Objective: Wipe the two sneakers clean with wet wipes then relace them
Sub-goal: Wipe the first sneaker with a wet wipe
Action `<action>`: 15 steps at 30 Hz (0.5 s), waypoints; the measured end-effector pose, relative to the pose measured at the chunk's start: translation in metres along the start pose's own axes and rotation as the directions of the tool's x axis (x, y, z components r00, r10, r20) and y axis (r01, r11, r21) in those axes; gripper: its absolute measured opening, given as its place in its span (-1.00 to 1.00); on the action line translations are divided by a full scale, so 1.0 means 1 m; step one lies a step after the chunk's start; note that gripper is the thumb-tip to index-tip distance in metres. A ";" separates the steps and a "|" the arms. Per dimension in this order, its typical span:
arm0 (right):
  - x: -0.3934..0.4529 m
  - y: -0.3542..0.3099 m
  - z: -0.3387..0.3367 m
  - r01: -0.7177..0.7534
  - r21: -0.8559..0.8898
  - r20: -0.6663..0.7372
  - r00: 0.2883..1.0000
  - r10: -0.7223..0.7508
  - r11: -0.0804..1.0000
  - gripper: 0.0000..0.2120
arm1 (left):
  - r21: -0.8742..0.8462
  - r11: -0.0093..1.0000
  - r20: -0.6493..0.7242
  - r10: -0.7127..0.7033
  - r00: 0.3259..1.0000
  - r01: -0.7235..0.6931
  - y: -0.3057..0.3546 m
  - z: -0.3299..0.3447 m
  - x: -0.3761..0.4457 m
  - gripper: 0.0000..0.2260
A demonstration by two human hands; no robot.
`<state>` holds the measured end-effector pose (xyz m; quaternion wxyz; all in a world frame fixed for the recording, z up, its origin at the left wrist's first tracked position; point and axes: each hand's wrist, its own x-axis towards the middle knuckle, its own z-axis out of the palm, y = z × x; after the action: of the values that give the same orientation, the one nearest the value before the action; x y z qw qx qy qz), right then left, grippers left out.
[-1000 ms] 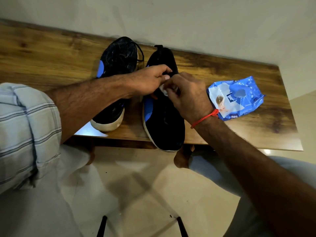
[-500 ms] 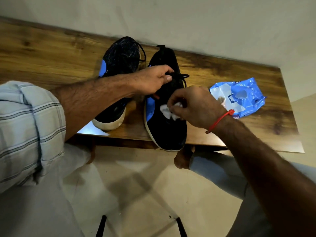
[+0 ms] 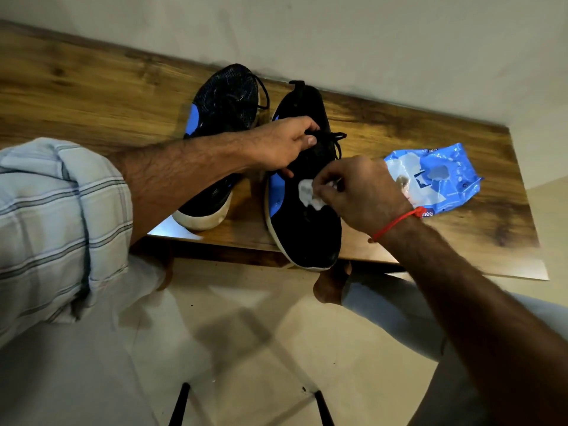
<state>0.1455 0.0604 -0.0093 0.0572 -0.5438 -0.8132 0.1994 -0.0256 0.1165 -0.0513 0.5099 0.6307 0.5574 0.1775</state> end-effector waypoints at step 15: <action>-0.009 0.006 0.013 0.130 0.049 0.029 0.991 -0.131 0.990 -0.84 | 0.016 1.000 -0.006 0.003 1.000 -0.003 0.001 0.000 0.001 -0.70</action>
<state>0.1499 0.0508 -0.0226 0.0697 -0.4848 -0.8429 0.2229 -0.0247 0.1170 -0.0510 0.5027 0.6353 0.5593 0.1757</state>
